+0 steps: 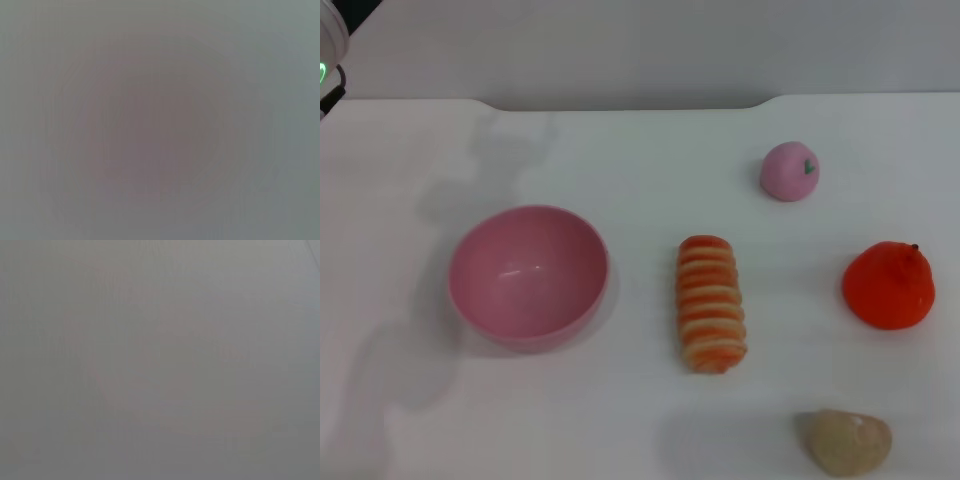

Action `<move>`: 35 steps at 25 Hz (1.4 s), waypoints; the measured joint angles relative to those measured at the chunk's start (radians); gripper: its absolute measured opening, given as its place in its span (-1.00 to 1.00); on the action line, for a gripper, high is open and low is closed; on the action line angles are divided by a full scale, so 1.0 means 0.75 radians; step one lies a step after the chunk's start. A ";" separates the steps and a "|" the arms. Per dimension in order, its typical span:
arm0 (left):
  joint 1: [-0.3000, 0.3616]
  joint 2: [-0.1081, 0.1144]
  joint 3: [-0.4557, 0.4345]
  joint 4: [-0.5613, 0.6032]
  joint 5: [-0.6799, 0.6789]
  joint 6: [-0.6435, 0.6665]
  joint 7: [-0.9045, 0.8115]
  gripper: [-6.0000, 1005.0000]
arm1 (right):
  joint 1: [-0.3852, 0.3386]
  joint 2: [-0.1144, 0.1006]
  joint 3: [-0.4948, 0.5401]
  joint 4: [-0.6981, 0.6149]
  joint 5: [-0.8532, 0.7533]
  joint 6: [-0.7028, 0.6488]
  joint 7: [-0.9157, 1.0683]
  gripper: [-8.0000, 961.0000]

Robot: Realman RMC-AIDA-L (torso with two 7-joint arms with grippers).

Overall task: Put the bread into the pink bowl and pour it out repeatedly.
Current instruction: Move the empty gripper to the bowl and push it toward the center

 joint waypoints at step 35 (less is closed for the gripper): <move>-0.559 -0.173 -0.808 0.008 -1.087 -1.720 1.434 0.59 | 0.006 -0.004 -0.013 0.026 -0.017 -0.017 0.000 0.16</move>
